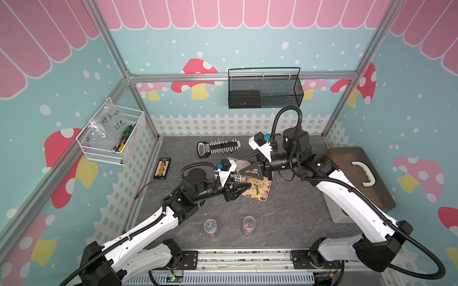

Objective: Pour the candies out of the jar
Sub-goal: Unscrew the lid from the jar.

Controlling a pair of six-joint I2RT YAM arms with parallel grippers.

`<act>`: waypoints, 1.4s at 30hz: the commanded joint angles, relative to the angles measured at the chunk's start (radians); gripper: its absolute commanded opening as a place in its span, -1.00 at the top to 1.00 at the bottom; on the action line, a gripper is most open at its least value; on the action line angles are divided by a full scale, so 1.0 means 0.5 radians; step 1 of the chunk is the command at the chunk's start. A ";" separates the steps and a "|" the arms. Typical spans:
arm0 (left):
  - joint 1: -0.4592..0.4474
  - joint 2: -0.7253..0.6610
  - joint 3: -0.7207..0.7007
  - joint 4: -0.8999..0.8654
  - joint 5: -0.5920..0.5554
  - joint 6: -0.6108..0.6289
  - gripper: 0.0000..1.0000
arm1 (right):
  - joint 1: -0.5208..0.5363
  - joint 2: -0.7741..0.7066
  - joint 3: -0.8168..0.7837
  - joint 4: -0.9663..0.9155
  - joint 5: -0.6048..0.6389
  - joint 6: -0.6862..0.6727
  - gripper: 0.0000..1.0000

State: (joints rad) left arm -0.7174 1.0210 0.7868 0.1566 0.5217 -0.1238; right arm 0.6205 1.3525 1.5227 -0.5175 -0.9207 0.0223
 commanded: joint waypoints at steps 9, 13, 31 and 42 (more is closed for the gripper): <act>-0.004 -0.039 0.040 -0.056 0.117 -0.078 0.24 | -0.004 0.009 0.105 -0.127 -0.287 -0.444 0.08; -0.004 -0.031 0.018 0.000 0.077 -0.086 0.25 | -0.003 -0.081 0.017 -0.001 -0.142 -0.265 -0.34; -0.004 -0.020 -0.056 0.091 -0.060 -0.087 0.24 | 0.104 -0.420 -0.366 0.372 0.715 0.688 -0.41; -0.004 0.005 -0.042 0.094 -0.077 -0.071 0.23 | 0.209 -0.296 -0.285 0.313 0.697 0.644 -0.36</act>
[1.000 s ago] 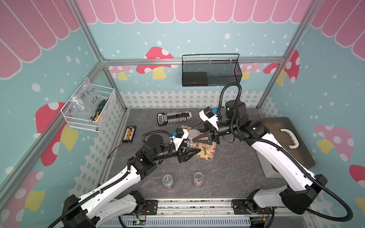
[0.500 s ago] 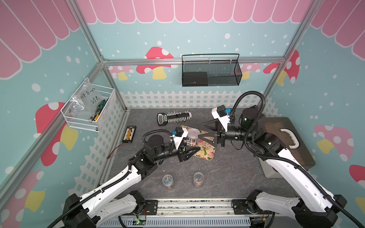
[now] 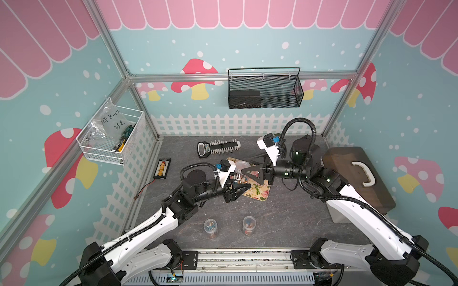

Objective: Pour the candies out of the jar
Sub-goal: Unscrew the lid from the jar.

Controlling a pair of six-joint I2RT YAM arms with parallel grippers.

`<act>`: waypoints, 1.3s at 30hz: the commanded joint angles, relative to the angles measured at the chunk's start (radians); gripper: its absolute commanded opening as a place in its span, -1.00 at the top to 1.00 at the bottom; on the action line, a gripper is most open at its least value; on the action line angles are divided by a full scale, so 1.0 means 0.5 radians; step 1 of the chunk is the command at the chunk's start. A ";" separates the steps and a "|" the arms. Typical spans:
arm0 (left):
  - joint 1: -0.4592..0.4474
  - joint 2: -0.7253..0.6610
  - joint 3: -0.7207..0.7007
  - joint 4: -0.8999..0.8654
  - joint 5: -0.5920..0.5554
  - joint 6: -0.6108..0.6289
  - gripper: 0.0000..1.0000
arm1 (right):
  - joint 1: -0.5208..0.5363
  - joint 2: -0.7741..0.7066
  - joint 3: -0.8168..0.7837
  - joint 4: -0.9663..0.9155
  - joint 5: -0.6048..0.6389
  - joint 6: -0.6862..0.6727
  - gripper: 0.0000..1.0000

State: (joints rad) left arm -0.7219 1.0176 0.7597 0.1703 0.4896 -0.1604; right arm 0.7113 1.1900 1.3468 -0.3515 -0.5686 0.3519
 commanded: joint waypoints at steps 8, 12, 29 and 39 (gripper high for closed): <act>0.003 0.038 0.011 0.098 0.004 -0.017 0.23 | 0.069 0.095 0.119 -0.067 0.048 -0.046 -0.15; 0.005 0.044 0.015 0.101 0.012 -0.020 0.24 | 0.069 0.114 0.144 -0.076 0.088 -0.061 0.16; 0.003 0.006 0.048 0.021 0.137 -0.038 0.23 | -0.129 0.139 0.319 -0.018 -1.017 -0.880 0.26; 0.005 -0.003 0.027 0.080 0.086 -0.052 0.23 | -0.131 0.223 0.446 -0.334 -0.756 -0.904 -0.46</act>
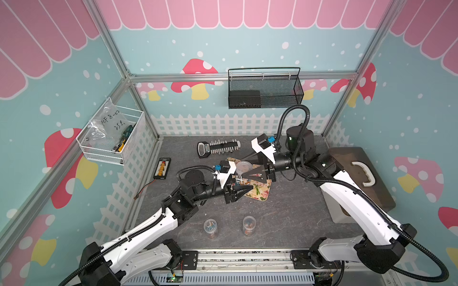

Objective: Pour the candies out of the jar
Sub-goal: Unscrew the lid from the jar.

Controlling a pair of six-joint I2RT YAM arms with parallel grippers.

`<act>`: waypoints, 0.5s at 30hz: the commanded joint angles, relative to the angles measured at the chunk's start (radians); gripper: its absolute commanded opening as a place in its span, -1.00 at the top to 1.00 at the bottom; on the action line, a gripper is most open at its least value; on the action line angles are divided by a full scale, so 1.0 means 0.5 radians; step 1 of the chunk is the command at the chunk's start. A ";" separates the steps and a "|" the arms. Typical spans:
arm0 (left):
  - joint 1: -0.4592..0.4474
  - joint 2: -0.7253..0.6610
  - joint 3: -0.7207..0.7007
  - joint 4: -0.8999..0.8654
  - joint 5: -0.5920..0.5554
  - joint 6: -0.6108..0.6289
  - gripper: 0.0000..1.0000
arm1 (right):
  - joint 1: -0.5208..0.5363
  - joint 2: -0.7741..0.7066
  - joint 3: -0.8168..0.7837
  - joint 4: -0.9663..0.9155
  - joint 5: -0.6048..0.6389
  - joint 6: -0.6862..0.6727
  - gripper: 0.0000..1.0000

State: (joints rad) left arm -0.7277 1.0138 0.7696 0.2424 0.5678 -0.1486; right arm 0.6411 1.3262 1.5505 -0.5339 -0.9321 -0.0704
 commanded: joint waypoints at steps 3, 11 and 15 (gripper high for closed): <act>0.016 0.007 -0.011 -0.047 -0.098 -0.068 0.23 | 0.009 -0.130 0.032 0.099 0.124 0.045 -0.56; 0.016 0.024 -0.048 0.017 -0.145 -0.068 0.23 | 0.012 -0.218 -0.079 0.124 0.669 0.587 -0.48; 0.016 0.017 -0.041 -0.031 -0.165 -0.036 0.23 | 0.051 -0.276 -0.233 0.193 0.684 0.748 -0.41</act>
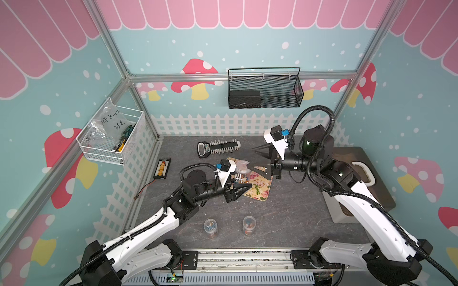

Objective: Pour the candies out of the jar
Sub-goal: Unscrew the lid from the jar.

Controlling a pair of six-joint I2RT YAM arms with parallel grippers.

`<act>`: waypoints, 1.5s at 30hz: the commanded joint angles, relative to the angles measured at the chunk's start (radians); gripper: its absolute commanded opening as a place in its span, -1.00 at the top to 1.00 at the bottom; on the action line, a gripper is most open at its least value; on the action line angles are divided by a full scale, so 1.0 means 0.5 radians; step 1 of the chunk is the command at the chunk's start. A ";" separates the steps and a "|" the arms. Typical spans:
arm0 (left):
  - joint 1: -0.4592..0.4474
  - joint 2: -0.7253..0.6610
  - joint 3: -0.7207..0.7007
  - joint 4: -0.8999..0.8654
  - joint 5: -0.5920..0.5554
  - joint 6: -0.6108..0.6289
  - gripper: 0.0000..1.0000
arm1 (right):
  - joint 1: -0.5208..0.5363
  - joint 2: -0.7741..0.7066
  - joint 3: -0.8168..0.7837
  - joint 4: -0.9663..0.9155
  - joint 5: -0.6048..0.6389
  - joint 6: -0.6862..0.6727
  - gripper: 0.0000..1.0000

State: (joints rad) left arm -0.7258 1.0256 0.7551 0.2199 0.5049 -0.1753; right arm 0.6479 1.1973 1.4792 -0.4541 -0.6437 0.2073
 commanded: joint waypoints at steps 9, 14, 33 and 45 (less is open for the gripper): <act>0.013 0.006 -0.019 0.026 -0.046 0.009 0.23 | 0.142 -0.024 -0.155 0.040 0.213 0.221 -0.39; 0.013 0.000 -0.022 0.027 -0.053 0.004 0.23 | 0.174 0.018 -0.145 0.056 0.235 0.193 -0.37; 0.012 -0.019 -0.014 0.012 -0.020 0.001 0.22 | 0.102 0.127 0.006 -0.006 -0.138 -0.373 0.30; 0.011 0.018 0.023 0.026 0.084 -0.024 0.23 | -0.122 0.235 0.124 -0.098 -0.817 -0.787 0.18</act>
State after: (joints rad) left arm -0.7231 1.0264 0.7532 0.2523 0.5354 -0.1486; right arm 0.5877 1.3212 1.4956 -0.5289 -0.9615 -0.0803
